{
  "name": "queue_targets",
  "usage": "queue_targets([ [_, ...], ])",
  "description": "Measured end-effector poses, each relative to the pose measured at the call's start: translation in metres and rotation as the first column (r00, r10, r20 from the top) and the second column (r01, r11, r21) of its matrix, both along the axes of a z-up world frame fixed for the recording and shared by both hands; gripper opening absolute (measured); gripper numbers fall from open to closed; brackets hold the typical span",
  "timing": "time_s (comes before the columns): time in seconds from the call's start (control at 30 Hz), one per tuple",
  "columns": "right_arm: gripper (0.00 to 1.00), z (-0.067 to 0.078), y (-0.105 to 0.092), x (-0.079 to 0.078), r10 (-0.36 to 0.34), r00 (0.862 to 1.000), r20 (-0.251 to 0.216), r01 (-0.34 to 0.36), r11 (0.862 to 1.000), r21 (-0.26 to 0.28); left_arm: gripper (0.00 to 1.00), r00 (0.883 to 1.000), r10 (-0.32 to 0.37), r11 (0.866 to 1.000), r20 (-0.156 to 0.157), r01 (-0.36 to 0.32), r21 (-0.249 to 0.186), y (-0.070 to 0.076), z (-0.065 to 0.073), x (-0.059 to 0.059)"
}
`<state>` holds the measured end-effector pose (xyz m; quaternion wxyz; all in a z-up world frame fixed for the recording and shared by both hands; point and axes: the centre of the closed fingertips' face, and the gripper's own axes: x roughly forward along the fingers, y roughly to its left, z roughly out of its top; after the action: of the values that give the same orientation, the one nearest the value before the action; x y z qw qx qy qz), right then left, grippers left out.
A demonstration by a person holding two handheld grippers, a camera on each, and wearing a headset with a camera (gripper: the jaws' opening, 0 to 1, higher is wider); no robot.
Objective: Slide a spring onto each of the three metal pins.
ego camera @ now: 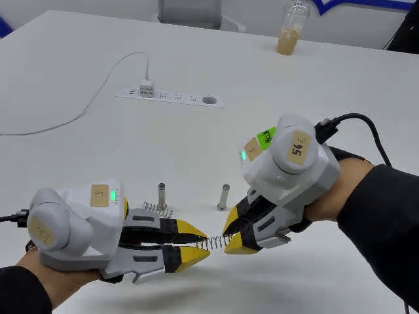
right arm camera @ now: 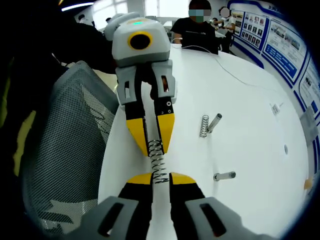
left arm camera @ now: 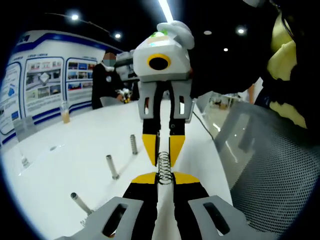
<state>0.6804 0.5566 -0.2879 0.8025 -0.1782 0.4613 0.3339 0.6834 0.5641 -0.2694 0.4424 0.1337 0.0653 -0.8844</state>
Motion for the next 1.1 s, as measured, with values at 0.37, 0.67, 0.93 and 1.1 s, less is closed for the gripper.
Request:
queue_targets([
  [0.37, 0.12, 0.007, 0.0, 0.0, 0.0, 1.0, 0.012, 0.0, 1.0, 0.006, 0.1, 1.0, 0.003, 1.0, 0.003, -0.003, 0.005, -0.002, -0.001, 0.0],
  [0.67, 0.12, 0.017, 0.006, 0.006, -0.01, 0.999, 0.032, 0.009, 0.999, 0.035, 0.1, 1.0, 0.011, 1.0, 0.007, -0.011, 0.016, -0.002, -0.004, 0.003],
  [0.93, 0.12, 0.025, 0.015, 0.011, -0.002, 0.999, 0.048, 0.0, 0.999, 0.051, 0.1, 1.0, 0.015, 1.0, 0.012, -0.015, 0.024, -0.001, -0.007, 0.003],
  [1.1, 0.12, 0.027, 0.018, 0.013, 0.004, 0.999, 0.048, -0.006, 0.999, 0.046, 0.1, 1.0, 0.017, 1.0, 0.015, -0.017, 0.026, -0.001, -0.008, 0.004],
])
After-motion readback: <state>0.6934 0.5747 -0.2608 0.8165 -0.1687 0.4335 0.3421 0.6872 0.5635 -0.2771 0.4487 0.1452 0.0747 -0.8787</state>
